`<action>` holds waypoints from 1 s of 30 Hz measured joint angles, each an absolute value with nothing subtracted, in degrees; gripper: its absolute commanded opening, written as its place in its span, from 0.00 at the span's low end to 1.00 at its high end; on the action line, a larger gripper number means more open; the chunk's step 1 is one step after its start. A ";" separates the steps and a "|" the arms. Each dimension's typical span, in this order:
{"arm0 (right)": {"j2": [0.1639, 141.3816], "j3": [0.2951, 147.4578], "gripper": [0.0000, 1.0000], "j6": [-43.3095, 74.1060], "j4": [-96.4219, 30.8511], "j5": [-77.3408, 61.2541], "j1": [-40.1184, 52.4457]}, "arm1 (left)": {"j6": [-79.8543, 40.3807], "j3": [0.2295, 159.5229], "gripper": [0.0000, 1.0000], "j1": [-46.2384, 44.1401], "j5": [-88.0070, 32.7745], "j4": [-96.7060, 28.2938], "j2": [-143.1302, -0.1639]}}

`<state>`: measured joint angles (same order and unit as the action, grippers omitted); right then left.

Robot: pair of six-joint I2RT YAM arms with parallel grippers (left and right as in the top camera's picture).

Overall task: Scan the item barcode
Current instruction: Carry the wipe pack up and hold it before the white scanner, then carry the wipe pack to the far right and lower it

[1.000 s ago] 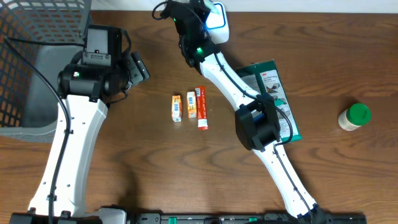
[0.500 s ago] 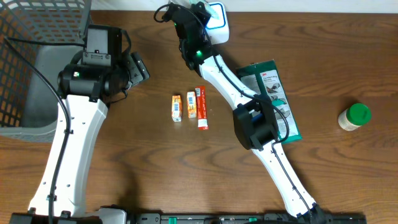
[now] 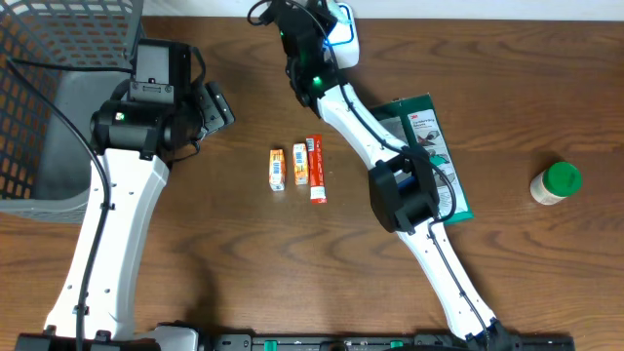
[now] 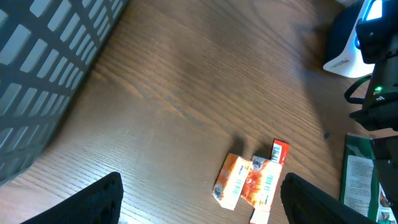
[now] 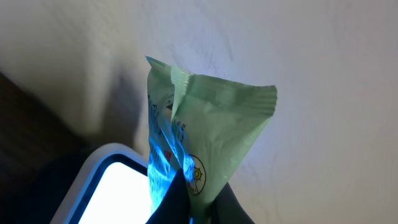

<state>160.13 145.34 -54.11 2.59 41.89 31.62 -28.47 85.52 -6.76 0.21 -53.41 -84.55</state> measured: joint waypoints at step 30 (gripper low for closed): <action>125.54 145.27 0.01 -14.61 -83.61 11.05 14.11 | -28.47 85.52 0.82 -6.76 0.21 -53.41 -84.55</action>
